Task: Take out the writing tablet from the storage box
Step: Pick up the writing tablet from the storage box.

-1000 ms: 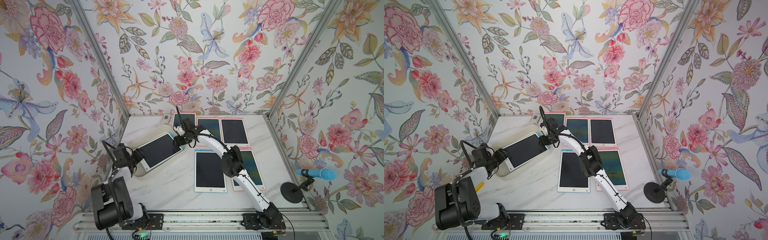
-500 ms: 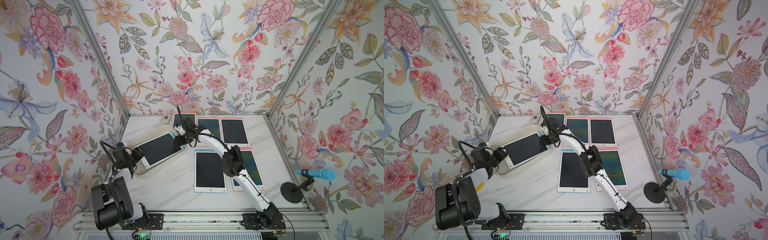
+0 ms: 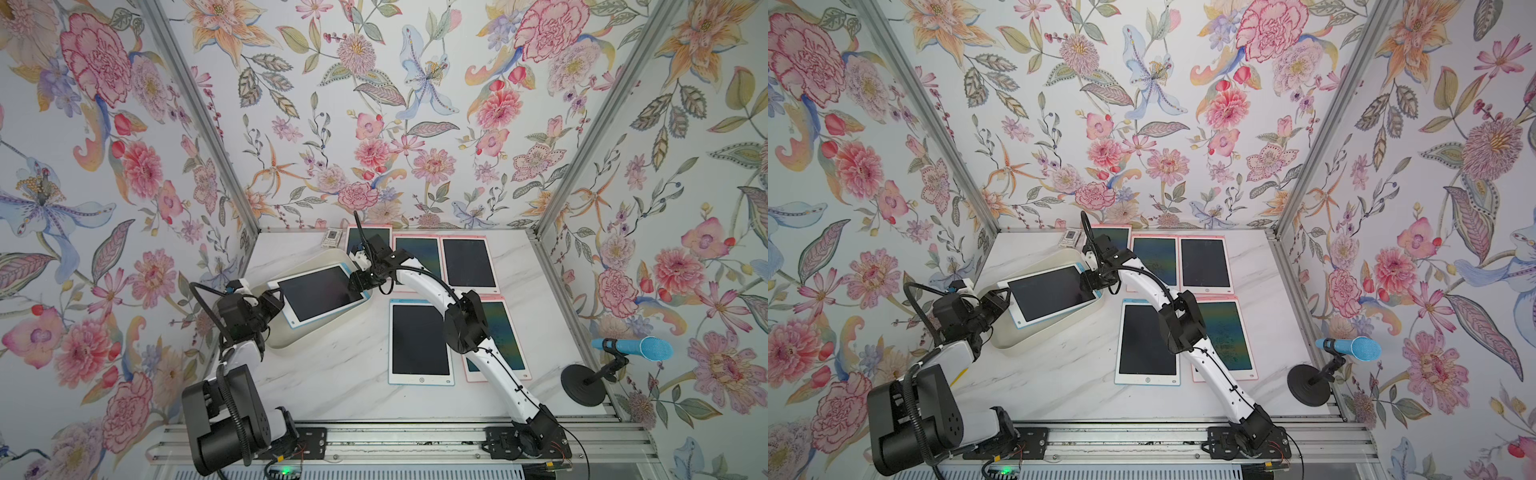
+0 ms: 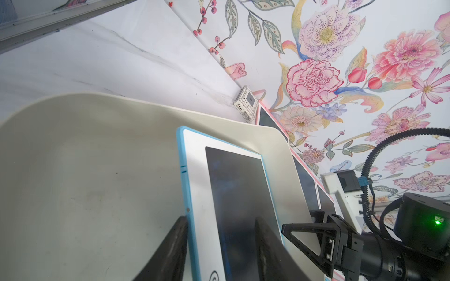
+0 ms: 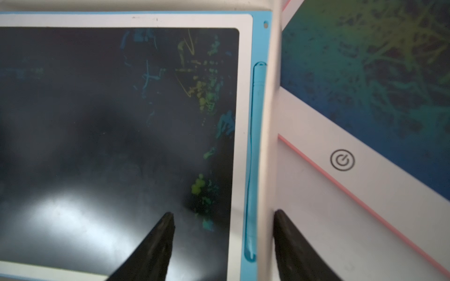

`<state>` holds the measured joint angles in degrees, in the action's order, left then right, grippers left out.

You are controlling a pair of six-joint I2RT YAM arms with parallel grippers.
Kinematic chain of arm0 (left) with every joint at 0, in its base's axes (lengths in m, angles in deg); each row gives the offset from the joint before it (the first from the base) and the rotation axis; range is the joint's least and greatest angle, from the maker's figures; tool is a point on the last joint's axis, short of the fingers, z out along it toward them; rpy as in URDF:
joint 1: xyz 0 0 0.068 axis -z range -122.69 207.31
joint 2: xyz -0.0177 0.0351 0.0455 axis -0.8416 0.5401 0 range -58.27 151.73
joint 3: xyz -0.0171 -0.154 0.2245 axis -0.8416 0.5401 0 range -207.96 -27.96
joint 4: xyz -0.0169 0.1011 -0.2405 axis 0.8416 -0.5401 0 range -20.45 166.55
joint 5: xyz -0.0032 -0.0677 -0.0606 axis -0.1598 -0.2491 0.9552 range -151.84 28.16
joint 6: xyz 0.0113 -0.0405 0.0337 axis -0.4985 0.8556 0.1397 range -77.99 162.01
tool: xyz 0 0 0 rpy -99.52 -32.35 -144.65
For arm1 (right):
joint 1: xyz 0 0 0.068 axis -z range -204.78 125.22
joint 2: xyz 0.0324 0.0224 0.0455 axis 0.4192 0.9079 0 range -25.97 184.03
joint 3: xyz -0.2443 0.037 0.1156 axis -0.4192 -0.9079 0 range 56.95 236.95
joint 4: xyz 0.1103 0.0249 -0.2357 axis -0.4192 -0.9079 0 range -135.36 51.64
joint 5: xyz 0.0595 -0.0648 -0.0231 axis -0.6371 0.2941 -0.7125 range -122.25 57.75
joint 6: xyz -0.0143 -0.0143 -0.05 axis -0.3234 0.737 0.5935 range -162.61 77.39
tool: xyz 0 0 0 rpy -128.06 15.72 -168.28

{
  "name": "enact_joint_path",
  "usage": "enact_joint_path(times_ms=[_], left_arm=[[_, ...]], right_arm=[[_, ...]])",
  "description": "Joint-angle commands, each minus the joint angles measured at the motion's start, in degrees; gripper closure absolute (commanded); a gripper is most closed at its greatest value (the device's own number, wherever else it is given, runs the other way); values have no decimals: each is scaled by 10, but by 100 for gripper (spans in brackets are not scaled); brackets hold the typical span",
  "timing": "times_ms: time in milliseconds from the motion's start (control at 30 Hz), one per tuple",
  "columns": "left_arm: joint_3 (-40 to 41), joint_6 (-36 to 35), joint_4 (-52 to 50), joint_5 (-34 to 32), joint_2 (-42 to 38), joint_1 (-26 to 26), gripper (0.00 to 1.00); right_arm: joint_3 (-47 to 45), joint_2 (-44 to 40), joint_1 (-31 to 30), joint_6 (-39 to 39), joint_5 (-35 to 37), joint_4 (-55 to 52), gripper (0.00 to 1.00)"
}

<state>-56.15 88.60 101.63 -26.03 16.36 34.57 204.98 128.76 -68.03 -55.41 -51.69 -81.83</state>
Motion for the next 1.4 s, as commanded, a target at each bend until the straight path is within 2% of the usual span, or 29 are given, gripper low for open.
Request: enact_joint_path(times_ms=[0, 133, 233, 367, 500, 567, 700, 767, 967, 1100, 1233, 1367], left_arm=[[20, 27, -5, 144, 14, 23, 54], [29, 49, 27, 157, 24, 24, 54], [39, 76, 68, 173, 33, 24, 62], [19, 24, -18, 136, 27, 24, 63], [10, 7, -50, 116, 12, 24, 64], [7, 6, -63, 111, 8, 24, 69], [-4, 5, -102, 87, -17, 21, 93], [-14, 5, -122, 79, -30, 16, 100], [-42, -4, -180, 67, -69, -14, 100], [-43, 7, -193, 73, -97, -60, 100], [-53, 14, -205, 70, -117, -88, 100], [-65, 15, -214, 75, -131, -109, 100]], right_arm=[[-7, -26, -54, 5, -124, 28, 38], [-6, -28, -54, 4, -124, 29, 38], [-7, -28, -54, 3, -124, 29, 38], [-8, -27, -54, 5, -124, 29, 38], [-8, -25, -53, 3, -124, 29, 38], [-9, -25, -52, 3, -125, 29, 38], [-8, -26, -53, 1, -126, 30, 38], [-10, -25, -54, -5, -121, 31, 37], [-41, -42, -56, -19, -105, 61, 33], [-69, -65, -55, -32, -97, 90, 30], [-105, -80, -53, -83, -108, 149, 29], [-156, -86, -53, -166, -154, 256, 29]])
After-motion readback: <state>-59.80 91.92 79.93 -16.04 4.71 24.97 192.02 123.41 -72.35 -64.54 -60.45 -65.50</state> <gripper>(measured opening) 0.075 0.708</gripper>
